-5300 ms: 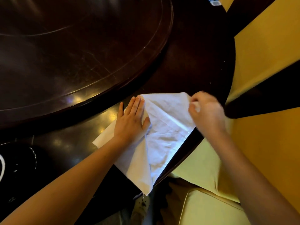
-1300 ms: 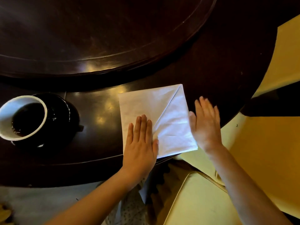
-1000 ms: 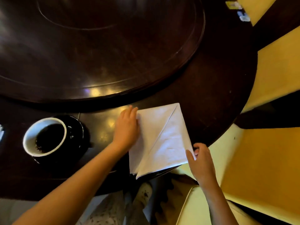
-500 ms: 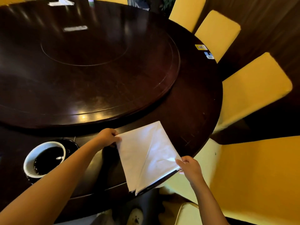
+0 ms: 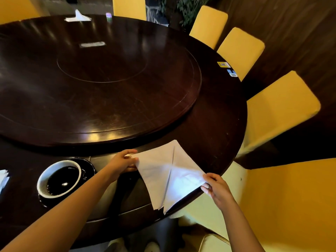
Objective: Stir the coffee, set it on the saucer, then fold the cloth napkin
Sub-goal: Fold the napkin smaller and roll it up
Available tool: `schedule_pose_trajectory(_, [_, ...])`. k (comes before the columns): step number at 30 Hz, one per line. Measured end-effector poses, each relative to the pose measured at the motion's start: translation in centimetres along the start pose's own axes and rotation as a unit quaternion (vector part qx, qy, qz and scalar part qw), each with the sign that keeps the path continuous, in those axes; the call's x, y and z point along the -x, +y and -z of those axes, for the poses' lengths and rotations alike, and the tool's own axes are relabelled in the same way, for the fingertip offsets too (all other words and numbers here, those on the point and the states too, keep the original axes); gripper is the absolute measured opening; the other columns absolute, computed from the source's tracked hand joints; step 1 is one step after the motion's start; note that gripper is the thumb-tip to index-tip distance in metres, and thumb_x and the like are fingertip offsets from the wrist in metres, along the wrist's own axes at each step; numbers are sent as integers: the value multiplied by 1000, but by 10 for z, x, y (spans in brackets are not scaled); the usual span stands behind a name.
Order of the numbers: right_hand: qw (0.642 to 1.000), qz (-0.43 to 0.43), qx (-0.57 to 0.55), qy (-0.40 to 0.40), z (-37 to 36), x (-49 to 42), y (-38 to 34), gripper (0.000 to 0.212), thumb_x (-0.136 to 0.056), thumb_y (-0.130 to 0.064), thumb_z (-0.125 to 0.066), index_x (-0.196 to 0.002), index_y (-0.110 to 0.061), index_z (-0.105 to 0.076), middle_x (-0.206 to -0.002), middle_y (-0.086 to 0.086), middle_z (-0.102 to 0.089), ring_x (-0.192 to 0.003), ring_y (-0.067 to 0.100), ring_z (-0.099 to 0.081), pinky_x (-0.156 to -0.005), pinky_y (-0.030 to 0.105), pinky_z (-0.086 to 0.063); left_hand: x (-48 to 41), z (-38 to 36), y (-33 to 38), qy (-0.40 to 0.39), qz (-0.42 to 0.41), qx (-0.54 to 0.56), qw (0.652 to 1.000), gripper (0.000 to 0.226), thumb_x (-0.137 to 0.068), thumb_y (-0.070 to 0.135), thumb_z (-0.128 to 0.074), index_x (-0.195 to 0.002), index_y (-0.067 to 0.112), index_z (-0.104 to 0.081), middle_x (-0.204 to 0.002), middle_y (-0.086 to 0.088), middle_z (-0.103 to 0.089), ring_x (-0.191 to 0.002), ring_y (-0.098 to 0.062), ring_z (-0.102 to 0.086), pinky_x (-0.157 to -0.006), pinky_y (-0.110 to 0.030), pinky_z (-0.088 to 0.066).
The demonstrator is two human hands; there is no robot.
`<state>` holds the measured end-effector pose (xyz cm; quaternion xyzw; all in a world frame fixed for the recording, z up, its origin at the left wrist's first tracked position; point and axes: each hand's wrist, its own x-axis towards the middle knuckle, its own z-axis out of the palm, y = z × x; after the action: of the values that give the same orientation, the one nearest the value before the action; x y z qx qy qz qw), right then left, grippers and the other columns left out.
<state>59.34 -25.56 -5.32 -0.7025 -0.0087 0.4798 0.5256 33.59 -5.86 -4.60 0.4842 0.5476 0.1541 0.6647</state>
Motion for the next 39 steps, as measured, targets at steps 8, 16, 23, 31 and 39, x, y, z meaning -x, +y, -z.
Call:
schedule_pose_trajectory(8, [961, 174, 216, -9, -1, 19, -13, 31, -83, -3, -64, -109, -17, -57, -87, 2, -56, -78, 15, -53, -64, 20, -45, 6, -4, 14, 90, -194, -272, 938, 28, -82, 5, -66, -109, 13, -65, -93, -3, -65, -75, -12, -61, -67, -18, -46])
schedule_pose_trajectory(16, [917, 253, 309, 17, 0, 19, -43, 32, -84, -13, -65, -112, -22, -54, -104, -1, -57, -87, 15, -55, -70, 23, -49, 9, 2, 44, 102, -349, -406, 838, 25, -82, 17, -68, -107, 16, -68, -102, -4, -70, -87, -19, -64, -76, -33, -53])
schedule_pose_trajectory(23, [884, 353, 305, 31, 10, 20, -76, 12, -85, -17, -65, -93, -25, -62, -101, -1, -62, -93, 13, -57, -74, 16, -42, 17, 4, 73, 117, -381, -412, 820, 12, -82, 19, -69, -94, 16, -71, -88, -4, -64, -81, -22, -61, -63, -27, -44])
schedule_pose_trajectory(31, [950, 270, 124, -94, 28, 16, -98, 19, -79, -17, -68, -88, -1, -69, -92, 9, -67, -87, 17, -66, -81, 20, -52, 52, -5, 93, 11, -257, -62, 964, 11, -87, 13, -60, -94, 10, -68, -86, -5, -70, -76, -12, -68, -66, -18, -54])
schedule_pose_trajectory(39, [990, 24, 128, -62, 8, -8, -65, 7, -85, -11, -64, -84, -5, -60, -71, 10, -68, -56, 16, -67, -49, 23, -56, 20, -23, 54, 32, 17, 76, 996, 19, -86, 8, -63, -99, -5, -61, -72, -14, -64, -51, -15, -65, -45, -21, -55])
